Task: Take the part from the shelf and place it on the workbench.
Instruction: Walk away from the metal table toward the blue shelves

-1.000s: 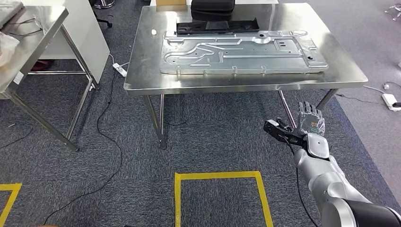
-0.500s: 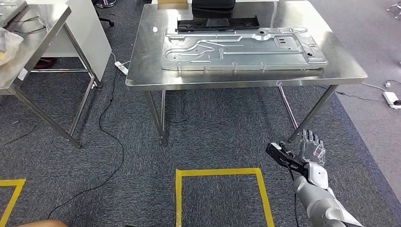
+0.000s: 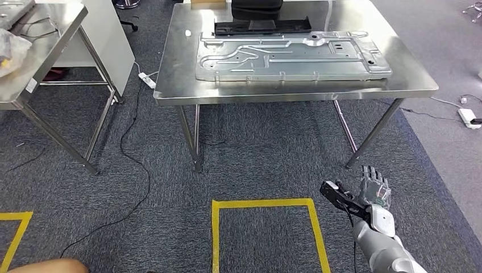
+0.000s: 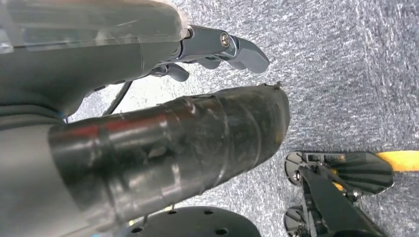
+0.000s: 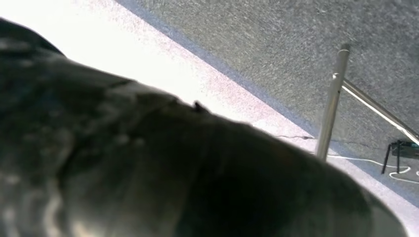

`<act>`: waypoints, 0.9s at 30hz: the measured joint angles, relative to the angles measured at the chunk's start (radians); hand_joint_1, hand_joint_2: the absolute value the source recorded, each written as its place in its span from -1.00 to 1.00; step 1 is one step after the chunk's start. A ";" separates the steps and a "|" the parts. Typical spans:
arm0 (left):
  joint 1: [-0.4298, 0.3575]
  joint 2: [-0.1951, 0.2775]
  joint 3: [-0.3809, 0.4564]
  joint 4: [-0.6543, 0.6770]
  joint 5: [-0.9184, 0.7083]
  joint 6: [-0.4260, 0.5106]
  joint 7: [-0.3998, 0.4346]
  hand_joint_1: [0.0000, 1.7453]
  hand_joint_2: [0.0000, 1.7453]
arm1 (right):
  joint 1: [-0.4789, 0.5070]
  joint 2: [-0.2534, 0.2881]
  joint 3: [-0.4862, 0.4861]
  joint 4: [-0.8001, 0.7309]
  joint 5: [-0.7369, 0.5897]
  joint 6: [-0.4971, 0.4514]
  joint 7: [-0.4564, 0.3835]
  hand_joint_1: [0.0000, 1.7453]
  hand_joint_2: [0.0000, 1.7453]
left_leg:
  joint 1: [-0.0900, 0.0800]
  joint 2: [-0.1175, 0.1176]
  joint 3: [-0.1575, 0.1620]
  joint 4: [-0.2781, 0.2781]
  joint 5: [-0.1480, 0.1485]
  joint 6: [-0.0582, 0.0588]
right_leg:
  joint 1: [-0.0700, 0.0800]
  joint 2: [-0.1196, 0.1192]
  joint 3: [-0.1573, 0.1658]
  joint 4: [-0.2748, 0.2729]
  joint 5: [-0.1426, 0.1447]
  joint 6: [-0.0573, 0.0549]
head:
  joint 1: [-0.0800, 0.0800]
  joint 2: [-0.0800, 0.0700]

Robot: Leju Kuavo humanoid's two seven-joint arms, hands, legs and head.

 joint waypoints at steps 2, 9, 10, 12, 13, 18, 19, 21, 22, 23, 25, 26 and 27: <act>0.001 0.000 0.007 0.000 0.010 0.003 0.000 -1.00 -1.00 | 0.027 -0.001 -0.012 0.000 -0.015 -0.021 -0.008 -1.00 -1.00 | 0.000 -0.001 -0.002 0.002 -0.001 -0.011 | -0.003 -0.001 -0.001 -0.007 0.008 -0.014 | 0.000 0.000; 0.007 0.002 0.037 0.000 0.045 0.015 -0.008 -1.00 -1.00 | 0.155 0.003 -0.075 0.006 -0.081 -0.075 -0.065 -1.00 -1.00 | 0.006 -0.003 -0.097 0.268 -0.151 -0.028 | -0.006 -0.009 -0.026 -0.009 0.029 -0.039 | -0.002 0.000; 0.008 0.002 0.040 0.000 0.050 0.015 -0.009 -1.00 -1.00 | 0.172 0.004 -0.090 0.007 -0.091 -0.076 -0.070 -1.00 -1.00 | 0.006 -0.004 -0.068 0.227 -0.128 -0.027 | -0.006 -0.009 -0.028 -0.006 0.030 -0.038 | -0.002 0.000; 0.008 0.003 0.046 0.000 0.061 0.018 -0.012 -1.00 -1.00 | 0.200 0.005 -0.122 0.010 -0.110 -0.077 -0.073 -1.00 -1.00 | 0.004 -0.005 0.016 0.087 -0.078 -0.018 | -0.003 -0.008 -0.030 -0.001 0.030 -0.034 | -0.002 0.000; 0.007 0.004 0.050 0.000 0.068 0.019 -0.013 -1.00 -1.00 | 0.213 0.004 -0.139 0.011 -0.120 -0.080 -0.074 -1.00 -1.00 | 0.002 -0.005 0.046 0.034 -0.064 -0.014 | -0.002 -0.008 -0.032 0.001 0.031 -0.030 | -0.002 0.000; 0.013 0.005 0.075 0.000 0.103 0.035 -0.013 -1.00 -1.00 | 0.305 0.000 -0.233 0.017 -0.190 -0.088 -0.093 -1.00 -1.00 | 0.002 -0.006 0.062 -0.015 -0.046 0.008 | -0.003 -0.007 -0.038 0.010 0.028 -0.002 | -0.001 0.000; 0.014 0.005 0.078 0.000 0.109 0.040 -0.011 -1.00 -1.00 | 0.321 -0.003 -0.251 0.019 -0.196 -0.087 -0.094 -1.00 -1.00 | 0.004 -0.004 0.060 -0.021 -0.040 0.014 | -0.005 -0.005 -0.049 0.035 0.007 0.003 | -0.001 0.000; 0.014 0.005 0.088 0.000 0.119 0.050 -0.008 -1.00 -1.00 | 0.351 -0.008 -0.287 0.024 -0.207 -0.081 -0.095 -1.00 -1.00 | 0.005 -0.002 0.052 -0.025 -0.031 0.023 | -0.009 0.000 -0.093 0.142 -0.066 0.012 | 0.000 0.000; 0.014 0.005 0.092 0.000 0.123 0.054 -0.006 -1.00 -1.00 | 0.365 -0.010 -0.305 0.027 -0.212 -0.077 -0.096 -1.00 -1.00 | 0.005 -0.001 0.047 -0.025 -0.028 0.024 | -0.010 0.000 -0.118 0.205 -0.098 0.016 | 0.000 0.000; 0.015 0.005 0.096 0.000 0.128 0.058 -0.004 -1.00 -1.00 | 0.379 -0.010 -0.322 0.031 -0.218 -0.072 -0.097 -1.00 -1.00 | 0.005 -0.001 0.042 -0.023 -0.026 0.023 | -0.012 0.000 -0.133 0.250 -0.116 0.019 | 0.000 0.000; 0.016 0.005 0.102 0.000 0.135 0.063 0.000 -1.00 -1.00 | 0.406 -0.010 -0.349 0.037 -0.226 -0.061 -0.093 -1.00 -1.00 | 0.005 -0.001 0.035 -0.019 -0.023 0.021 | -0.016 0.000 -0.108 0.229 -0.095 0.023 | 0.000 0.000; 0.017 0.005 0.106 0.000 0.138 0.066 0.002 -1.00 -1.00 | 0.417 -0.010 -0.359 0.039 -0.228 -0.054 -0.087 -1.00 -1.00 | 0.005 -0.001 0.032 -0.015 -0.023 0.019 | -0.018 -0.001 -0.069 0.167 -0.066 0.022 | 0.000 0.000; 0.017 0.005 0.109 0.000 0.140 0.070 0.003 -1.00 -1.00 | 0.426 -0.010 -0.368 0.041 -0.229 -0.047 -0.076 -1.00 -1.00 | 0.004 -0.001 0.029 -0.010 -0.023 0.016 | -0.019 -0.001 -0.029 0.098 -0.045 0.021 | -0.001 0.000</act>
